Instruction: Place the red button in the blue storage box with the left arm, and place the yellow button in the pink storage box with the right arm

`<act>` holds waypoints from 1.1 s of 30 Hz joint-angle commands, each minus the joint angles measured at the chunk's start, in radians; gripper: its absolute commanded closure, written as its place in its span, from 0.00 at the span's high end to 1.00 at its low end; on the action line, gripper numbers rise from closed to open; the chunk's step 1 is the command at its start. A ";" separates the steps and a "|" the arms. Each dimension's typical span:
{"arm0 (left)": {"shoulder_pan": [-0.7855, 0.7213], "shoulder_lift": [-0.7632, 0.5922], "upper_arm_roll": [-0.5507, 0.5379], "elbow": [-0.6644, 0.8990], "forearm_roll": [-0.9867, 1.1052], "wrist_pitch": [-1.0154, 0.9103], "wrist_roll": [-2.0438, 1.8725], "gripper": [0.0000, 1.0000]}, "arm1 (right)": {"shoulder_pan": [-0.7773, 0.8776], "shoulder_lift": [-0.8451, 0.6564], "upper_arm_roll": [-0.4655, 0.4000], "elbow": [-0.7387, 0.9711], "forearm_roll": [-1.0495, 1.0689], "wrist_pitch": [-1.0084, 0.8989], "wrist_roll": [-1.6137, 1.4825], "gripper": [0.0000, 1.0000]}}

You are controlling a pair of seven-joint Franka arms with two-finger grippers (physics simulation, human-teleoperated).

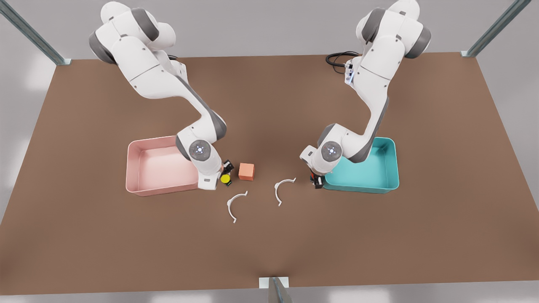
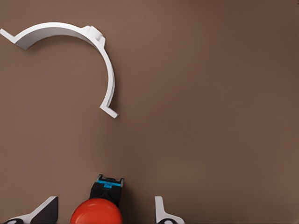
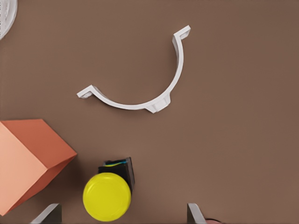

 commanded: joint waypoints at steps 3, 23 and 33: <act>0.004 0.023 0.000 0.002 0.000 0.017 0.217 0.83 | -0.003 0.019 -0.001 0.018 -0.001 0.096 -0.335 1.00; 0.134 -0.363 0.004 -0.166 -0.098 -0.183 0.423 0.43 | 0.021 0.122 -0.003 0.013 -0.129 0.169 -0.326 0.99; 0.184 -0.354 0.023 -0.170 -0.227 -0.239 -0.320 1.00 | 0.020 0.133 -0.003 0.009 -0.130 0.169 -0.324 0.41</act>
